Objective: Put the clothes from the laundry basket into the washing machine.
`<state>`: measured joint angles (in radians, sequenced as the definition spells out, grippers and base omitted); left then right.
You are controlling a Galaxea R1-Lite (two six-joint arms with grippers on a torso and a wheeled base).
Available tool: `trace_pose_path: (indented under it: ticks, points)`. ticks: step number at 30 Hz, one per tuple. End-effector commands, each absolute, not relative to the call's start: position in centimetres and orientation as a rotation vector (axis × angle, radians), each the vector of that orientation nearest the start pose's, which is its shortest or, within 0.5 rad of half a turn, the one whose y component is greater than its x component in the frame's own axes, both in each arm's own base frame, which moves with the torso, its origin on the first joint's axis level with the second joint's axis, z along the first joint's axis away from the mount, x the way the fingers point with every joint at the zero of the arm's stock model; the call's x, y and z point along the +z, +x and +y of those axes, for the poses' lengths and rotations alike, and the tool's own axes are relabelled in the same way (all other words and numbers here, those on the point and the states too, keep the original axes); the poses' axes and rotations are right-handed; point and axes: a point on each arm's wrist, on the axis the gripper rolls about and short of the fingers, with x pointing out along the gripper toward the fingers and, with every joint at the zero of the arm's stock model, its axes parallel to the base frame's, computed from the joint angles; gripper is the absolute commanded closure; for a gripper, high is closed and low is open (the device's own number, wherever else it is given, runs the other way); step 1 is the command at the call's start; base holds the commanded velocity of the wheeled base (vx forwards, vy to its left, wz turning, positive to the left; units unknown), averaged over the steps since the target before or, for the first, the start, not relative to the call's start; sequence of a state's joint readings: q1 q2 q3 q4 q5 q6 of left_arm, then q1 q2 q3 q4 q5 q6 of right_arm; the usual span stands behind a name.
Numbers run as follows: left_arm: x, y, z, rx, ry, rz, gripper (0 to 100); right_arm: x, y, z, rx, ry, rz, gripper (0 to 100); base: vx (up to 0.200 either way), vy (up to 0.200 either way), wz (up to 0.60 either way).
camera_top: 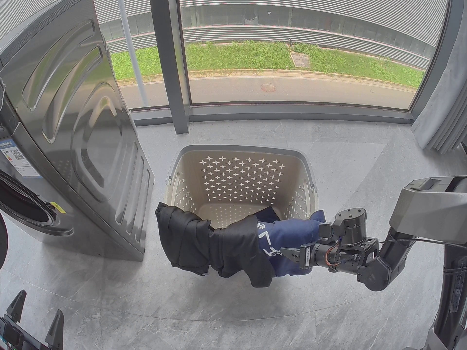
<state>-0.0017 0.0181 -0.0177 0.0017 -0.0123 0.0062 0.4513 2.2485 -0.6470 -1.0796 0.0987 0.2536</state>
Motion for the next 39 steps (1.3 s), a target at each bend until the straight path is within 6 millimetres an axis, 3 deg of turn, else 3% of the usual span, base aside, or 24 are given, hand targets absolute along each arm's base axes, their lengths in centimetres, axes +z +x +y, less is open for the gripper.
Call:
trace_pose_path:
  ticks: [1,10,20,26,29,30,39]
  points:
    - [7.6,-2.3,0.0,-0.014,0.006,0.001,0,0.8,31.0,15.5,0.476,0.153,0.58,100,0.0,0.0,0.0]
    - [7.6,-2.3,0.0,-0.014,0.006,0.001,0,1.3,29.7,15.0,0.49,0.159,0.523,100,0.0,0.0,0.0]
    - [7.6,-2.3,0.0,-0.014,0.006,0.001,0,5.6,26.5,14.2,0.527,0.172,0.448,100,0.0,0.0,0.0]
    - [7.6,-2.3,0.0,-0.014,0.006,0.001,0,5.3,26.4,14.1,0.521,0.169,0.457,100,0.0,0.0,0.0]
    - [7.6,-2.3,0.0,-0.014,0.006,0.001,0,3.9,26.6,14.1,0.509,0.16,0.5,100,0.0,0.0,0.0]
    - [7.6,-2.3,0.0,-0.014,0.006,0.001,0,3.7,26.8,14.2,0.509,0.158,0.501,0,0.0,0.0,0.0]
    - [7.6,-2.3,0.0,-0.014,0.006,0.001,0,1.8,29.0,15.0,0.482,0.147,0.515,0,0.0,0.0,0.0]
